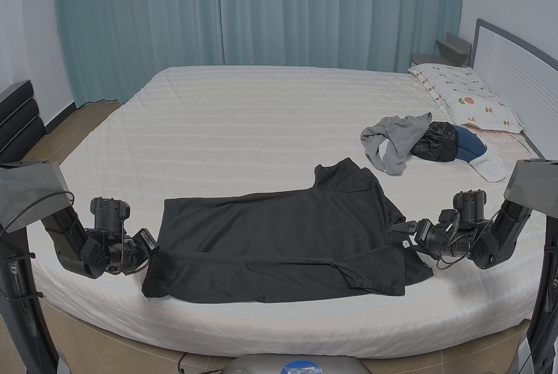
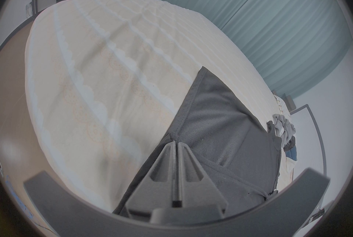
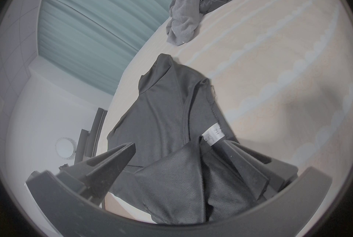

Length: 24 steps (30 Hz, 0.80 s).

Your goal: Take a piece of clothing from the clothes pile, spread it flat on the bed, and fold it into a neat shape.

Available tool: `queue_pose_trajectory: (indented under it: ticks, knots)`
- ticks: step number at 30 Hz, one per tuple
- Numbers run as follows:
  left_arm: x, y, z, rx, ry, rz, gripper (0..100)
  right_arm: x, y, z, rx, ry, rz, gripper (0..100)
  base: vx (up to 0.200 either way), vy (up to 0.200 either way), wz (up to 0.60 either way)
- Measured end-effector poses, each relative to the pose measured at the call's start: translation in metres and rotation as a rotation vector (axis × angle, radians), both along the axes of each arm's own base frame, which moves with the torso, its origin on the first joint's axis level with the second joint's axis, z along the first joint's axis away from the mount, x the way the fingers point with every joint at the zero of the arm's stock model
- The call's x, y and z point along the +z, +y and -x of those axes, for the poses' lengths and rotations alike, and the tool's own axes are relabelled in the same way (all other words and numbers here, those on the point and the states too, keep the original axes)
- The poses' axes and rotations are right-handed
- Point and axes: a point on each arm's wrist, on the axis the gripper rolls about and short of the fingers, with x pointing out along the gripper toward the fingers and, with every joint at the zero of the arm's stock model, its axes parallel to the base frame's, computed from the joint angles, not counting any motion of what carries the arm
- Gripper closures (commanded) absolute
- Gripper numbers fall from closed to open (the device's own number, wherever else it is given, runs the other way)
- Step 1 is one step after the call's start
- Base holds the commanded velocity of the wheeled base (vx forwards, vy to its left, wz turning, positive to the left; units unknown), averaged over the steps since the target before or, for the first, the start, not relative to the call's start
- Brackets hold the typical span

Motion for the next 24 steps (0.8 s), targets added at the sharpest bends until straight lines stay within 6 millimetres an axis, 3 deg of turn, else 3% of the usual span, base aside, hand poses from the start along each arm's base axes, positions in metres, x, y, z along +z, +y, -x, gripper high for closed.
queue_pose_trajectory:
  ticks: [13, 14, 24]
  knots:
    - [-0.001, 0.0, 0.0, 0.0, 0.002, 0.002, 100, -0.011, 0.004, -0.005, 0.089, -0.063, 0.024, 0, 0.0, 0.0, 0.0]
    - [-0.001, 0.0, 0.0, 0.0, 0.003, 0.003, 100, -0.013, 0.003, -0.005, 0.092, -0.061, 0.031, 100, 0.0, 0.0, 0.0]
    - [-0.004, 0.0, 0.0, 0.0, 0.012, 0.002, 100, -0.03, -0.003, -0.003, 0.117, -0.056, 0.097, 100, 0.0, 0.0, 0.0]
